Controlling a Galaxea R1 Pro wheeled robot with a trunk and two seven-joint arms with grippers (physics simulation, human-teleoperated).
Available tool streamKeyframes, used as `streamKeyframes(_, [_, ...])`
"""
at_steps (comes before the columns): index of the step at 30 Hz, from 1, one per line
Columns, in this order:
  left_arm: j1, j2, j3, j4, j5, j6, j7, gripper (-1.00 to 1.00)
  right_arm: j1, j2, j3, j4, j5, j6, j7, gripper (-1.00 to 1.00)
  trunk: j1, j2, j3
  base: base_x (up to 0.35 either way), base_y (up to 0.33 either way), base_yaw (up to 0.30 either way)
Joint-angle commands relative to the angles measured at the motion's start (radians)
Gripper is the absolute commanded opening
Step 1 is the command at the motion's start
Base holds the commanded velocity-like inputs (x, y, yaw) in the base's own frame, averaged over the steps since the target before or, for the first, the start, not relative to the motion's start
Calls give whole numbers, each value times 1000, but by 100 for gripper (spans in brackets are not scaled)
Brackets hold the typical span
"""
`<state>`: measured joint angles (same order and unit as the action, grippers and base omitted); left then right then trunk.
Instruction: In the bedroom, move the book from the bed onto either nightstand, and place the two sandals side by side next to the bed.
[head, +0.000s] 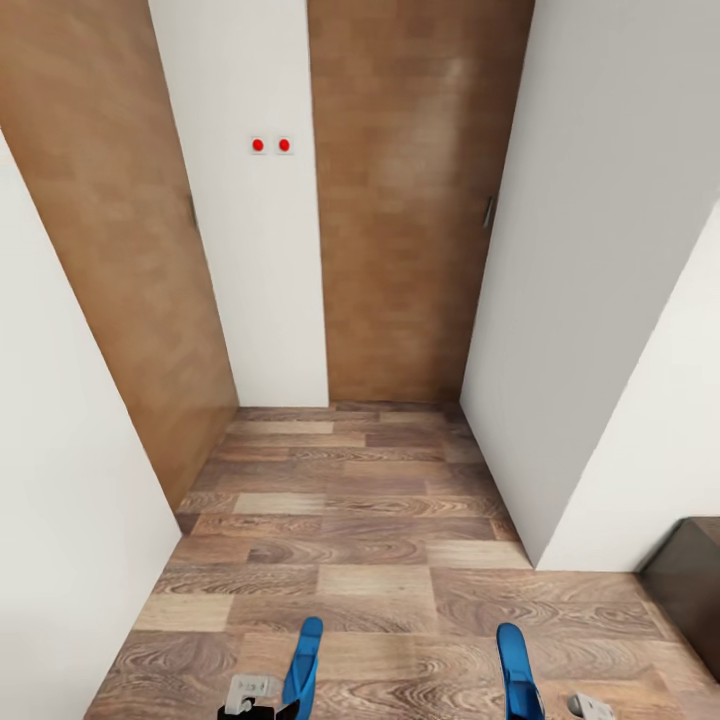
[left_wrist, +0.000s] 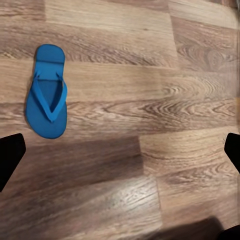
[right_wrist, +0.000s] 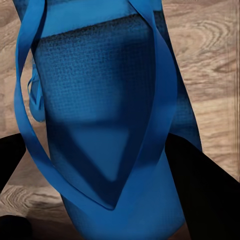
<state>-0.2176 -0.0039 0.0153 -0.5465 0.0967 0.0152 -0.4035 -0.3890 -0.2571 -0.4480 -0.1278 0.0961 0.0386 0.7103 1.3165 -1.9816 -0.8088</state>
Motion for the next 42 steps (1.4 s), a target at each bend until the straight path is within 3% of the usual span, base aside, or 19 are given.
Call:
streamKeyframes(1, [0,0,2,0,9,2,-5,100,-1,0,-9,-1,10,4,4,-100,0,0,-1,0,0,-273])
streamKeyframes(15, [0,0,2,0,9,2,-1,100,-1,0,-9,-1,10,4,3,-100,0,0,-1,8,0,-78])
streamKeyframes(30, [0,1,3,0,9,3,0,100,-1,0,-9,-1,10,4,3,-100,0,0,-1,287,-26,0])
streamKeyframes(42, [0,0,2,0,9,3,0,100,-1,1,-9,0,10,4,3,-100,0,0,-1,116,-118,0])
